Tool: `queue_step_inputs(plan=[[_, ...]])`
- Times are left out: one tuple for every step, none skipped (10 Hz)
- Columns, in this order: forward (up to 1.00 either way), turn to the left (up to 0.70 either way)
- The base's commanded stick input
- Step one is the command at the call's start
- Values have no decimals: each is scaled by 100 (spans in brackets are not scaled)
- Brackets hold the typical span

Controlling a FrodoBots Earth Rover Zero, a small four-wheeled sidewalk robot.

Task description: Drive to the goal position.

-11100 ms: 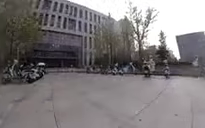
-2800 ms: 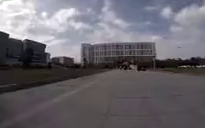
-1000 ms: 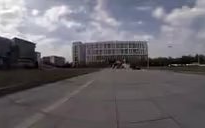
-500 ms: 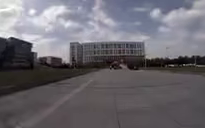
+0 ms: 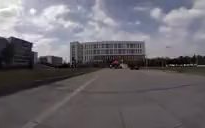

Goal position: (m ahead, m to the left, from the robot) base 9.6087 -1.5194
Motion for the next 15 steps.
queue_step_inputs(plan=[[100,2],[100,2],[100,2],[100,2],[100,2],[100,2],[100,2],[100,2],[100,2],[100,2],[100,2],[100,2],[100,2],[100,2],[100,2]])
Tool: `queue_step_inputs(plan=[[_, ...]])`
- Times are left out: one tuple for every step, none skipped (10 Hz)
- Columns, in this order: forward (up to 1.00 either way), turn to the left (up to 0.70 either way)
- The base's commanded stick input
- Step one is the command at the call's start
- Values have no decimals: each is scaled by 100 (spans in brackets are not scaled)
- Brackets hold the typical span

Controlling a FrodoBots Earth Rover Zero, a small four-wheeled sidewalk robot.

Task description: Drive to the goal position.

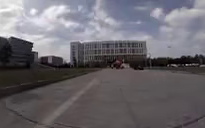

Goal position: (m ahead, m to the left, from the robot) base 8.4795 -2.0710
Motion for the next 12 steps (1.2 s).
queue_step_inputs(plan=[[100,2],[100,1],[100,-17],[100,-37],[100,-33],[100,-19],[100,2],[100,2],[100,2],[100,2],[100,2],[100,2]])
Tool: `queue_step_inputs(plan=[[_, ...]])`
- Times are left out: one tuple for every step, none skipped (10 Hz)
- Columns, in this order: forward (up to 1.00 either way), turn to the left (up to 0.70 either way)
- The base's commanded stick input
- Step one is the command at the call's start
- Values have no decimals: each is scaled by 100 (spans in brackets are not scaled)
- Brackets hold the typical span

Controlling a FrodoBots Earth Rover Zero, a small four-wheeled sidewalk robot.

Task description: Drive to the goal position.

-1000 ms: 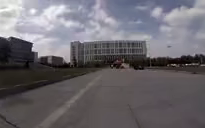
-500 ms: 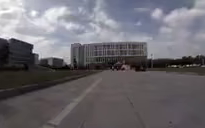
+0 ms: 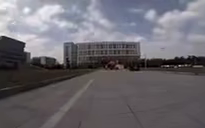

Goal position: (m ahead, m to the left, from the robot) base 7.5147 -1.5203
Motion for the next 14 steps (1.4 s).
queue_step_inputs(plan=[[100,2],[100,2],[100,2],[100,2],[100,0],[100,0],[100,2],[100,0],[100,0],[100,0],[100,0],[100,2],[100,2],[100,2]])
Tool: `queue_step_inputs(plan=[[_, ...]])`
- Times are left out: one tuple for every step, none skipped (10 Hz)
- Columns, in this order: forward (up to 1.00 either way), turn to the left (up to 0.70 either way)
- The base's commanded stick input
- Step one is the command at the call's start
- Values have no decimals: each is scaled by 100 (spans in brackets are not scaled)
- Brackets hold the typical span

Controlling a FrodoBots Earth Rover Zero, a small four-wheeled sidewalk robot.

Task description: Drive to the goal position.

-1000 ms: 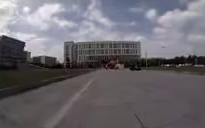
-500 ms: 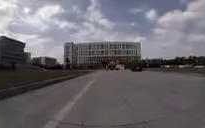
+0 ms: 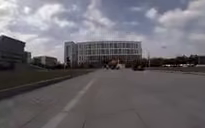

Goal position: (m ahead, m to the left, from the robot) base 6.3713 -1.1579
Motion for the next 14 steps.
queue_step_inputs(plan=[[100,2],[100,2],[100,2],[100,2],[100,2],[100,2],[100,2],[100,2],[100,2],[100,2],[100,2],[100,2],[100,2],[100,2]])
